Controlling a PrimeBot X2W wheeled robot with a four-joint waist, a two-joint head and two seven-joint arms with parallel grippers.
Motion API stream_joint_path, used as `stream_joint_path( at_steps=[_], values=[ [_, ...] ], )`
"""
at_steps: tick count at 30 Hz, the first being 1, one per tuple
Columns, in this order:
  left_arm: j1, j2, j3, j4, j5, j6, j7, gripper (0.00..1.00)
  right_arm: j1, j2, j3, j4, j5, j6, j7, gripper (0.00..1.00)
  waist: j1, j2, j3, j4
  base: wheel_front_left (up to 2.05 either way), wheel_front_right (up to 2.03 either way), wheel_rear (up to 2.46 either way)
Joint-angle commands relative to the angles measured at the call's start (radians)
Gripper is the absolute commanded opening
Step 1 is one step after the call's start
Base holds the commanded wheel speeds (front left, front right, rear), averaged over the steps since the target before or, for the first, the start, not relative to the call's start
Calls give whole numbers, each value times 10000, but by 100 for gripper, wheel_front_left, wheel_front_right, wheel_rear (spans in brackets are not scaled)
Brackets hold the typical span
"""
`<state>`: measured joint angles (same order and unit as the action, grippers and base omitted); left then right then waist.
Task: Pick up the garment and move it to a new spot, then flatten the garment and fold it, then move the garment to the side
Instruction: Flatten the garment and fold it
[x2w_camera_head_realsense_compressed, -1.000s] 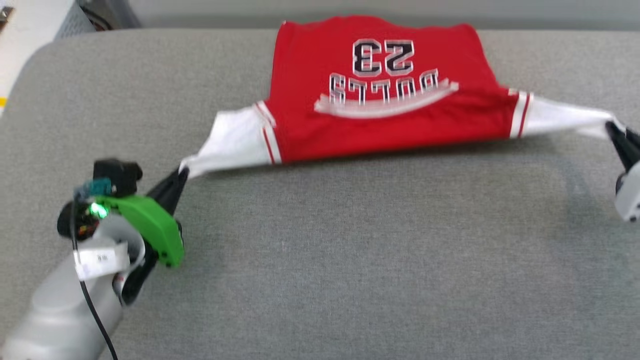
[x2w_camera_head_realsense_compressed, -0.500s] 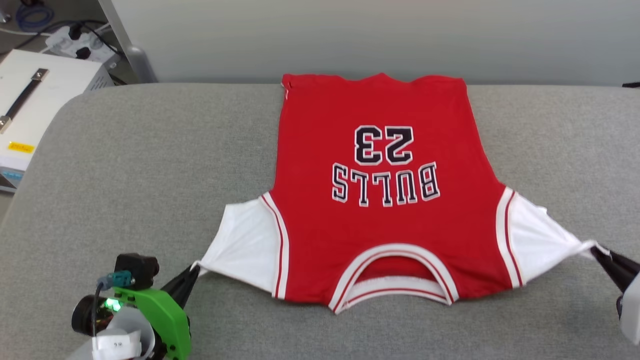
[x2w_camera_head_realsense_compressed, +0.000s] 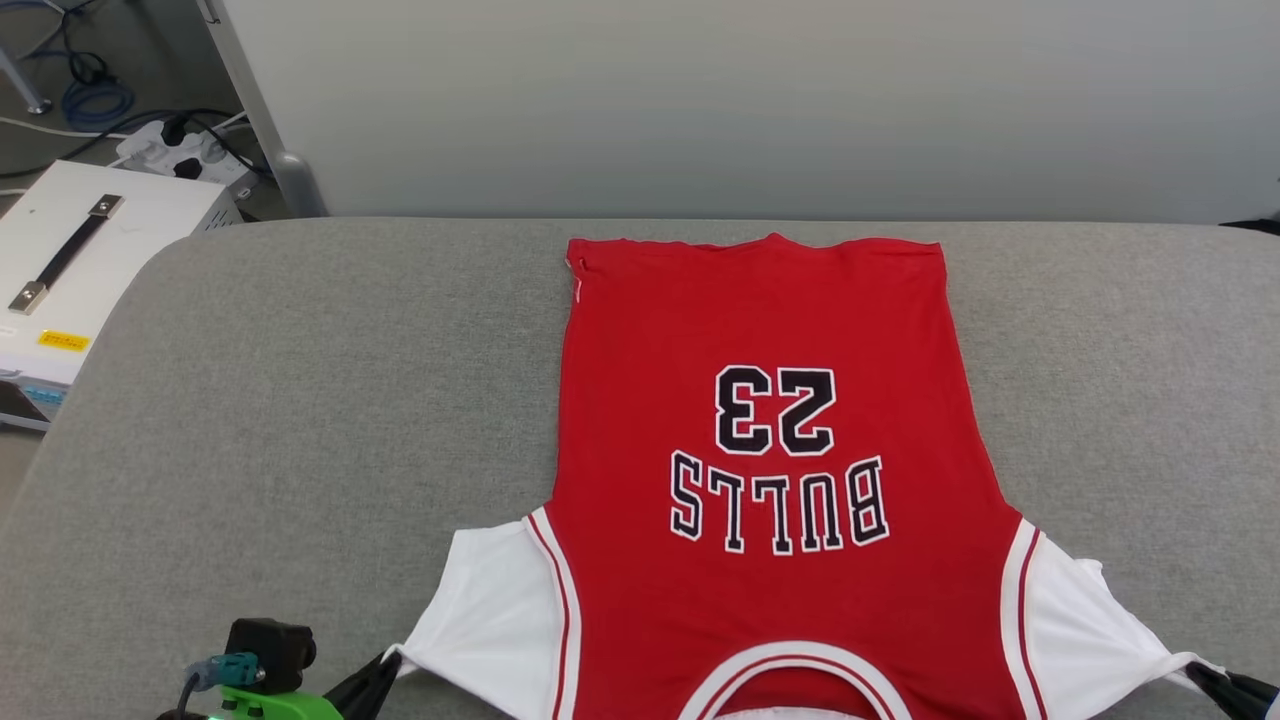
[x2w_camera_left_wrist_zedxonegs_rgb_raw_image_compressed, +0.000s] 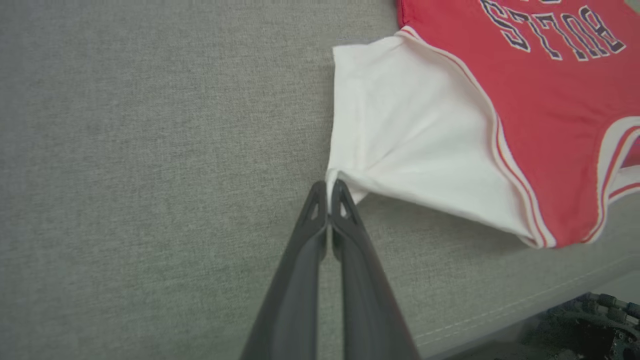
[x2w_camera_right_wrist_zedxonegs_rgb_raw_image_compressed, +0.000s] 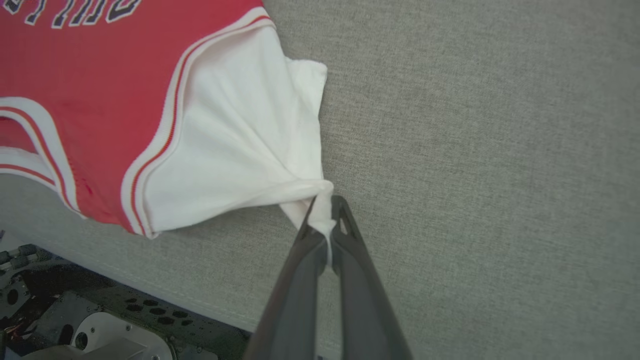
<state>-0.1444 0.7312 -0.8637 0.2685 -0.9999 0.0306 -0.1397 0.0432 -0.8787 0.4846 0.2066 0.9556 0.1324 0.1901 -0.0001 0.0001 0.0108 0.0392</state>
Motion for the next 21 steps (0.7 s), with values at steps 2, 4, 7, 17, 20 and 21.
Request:
stream_joint_path(
  at_steps=[2,4,7,17,20,21],
  values=[
    [37,22,31,-313,-18,228,89,0,189,-38,-294,-107,36,-17,181,0,1,-1,78,17,0,0,0],
    [-14,-67,61,-516,-52,474,204,0,192,23,-527,-214,-43,-17,324,100,1,-1,169,33,0,0,0],
    [-139,-182,65,-975,-95,686,414,0,136,232,-1115,-306,177,-17,818,100,1,-1,377,97,0,0,0],
    [-484,363,422,-3826,-474,1798,1613,0,-1232,887,-3790,-1662,88,-17,3635,100,1,-1,1596,678,0,0,0],
    [-630,600,419,-4803,-410,2104,2027,0,-2075,1315,-4425,-1892,-405,-17,4823,100,1,-1,2229,970,0,0,0],
    [-677,671,421,-5137,-362,2215,2131,0,-2467,1538,-4638,-1918,-649,-17,5348,100,1,-1,2480,1075,0,0,0]
  ],
)
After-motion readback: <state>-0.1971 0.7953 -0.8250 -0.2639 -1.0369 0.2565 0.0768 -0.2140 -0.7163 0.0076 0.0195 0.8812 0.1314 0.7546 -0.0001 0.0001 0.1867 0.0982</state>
